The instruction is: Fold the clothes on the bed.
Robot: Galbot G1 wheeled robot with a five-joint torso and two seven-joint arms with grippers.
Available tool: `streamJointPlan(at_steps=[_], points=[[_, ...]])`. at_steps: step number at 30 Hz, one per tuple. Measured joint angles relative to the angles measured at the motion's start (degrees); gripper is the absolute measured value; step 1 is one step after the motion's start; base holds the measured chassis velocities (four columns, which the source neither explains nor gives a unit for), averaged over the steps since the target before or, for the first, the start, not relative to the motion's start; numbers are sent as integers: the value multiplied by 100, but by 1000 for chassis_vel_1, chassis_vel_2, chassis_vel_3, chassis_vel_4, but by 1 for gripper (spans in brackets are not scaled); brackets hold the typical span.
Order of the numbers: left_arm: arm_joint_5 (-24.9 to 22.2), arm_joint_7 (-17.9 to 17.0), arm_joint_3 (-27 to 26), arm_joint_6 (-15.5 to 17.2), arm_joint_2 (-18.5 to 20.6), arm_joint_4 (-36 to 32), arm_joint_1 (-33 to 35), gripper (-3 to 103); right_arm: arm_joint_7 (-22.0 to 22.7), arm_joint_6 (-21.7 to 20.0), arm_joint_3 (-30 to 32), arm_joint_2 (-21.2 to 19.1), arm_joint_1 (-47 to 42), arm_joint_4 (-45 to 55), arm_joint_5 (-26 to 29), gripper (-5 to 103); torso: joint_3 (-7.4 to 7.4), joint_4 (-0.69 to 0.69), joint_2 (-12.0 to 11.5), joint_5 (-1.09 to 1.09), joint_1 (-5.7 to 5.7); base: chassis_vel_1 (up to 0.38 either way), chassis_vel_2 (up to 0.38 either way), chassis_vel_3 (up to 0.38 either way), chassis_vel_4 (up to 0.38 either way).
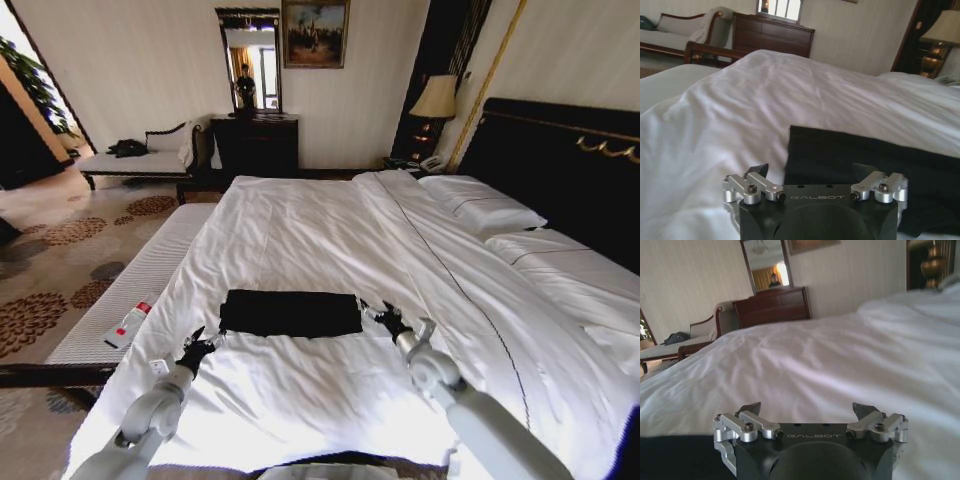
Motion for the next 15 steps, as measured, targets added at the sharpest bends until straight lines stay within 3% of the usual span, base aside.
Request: streamJointPlan(at_steps=[3, 9, 13, 14, 15], points=[[-137, -80, 101, 59, 86, -53, -125, 100, -45, -5, -262, -7, 433, -333, -81, 100, 0, 6, -1, 3, 1, 0, 0, 0, 0], [-288, -122, 198, 159, 206, -226, -177, 100, -213, 8, -972, 42, 1215, -1114, -528, 100, 0, 2, -1, 3, 1, 0, 0, 0, 0], [-347, -123, 194, 202, 237, -356, -99, 100, -436, 255, -1680, 191, 1915, -1814, -1418, 100, 1, 6, -1, 2, 1, 0, 0, 0, 0], [-347, -123, 194, 202, 237, -356, -99, 100, -436, 255, -1680, 191, 1915, -1814, -1418, 100, 1, 6, -1, 2, 1, 0, 0, 0, 0], [-378, -127, 188, 211, 252, -385, -93, 100, -547, 435, -1881, 248, 2089, -2057, -1850, 100, 1, 5, -1, 0, 1, 0, 0, 0, 0]])
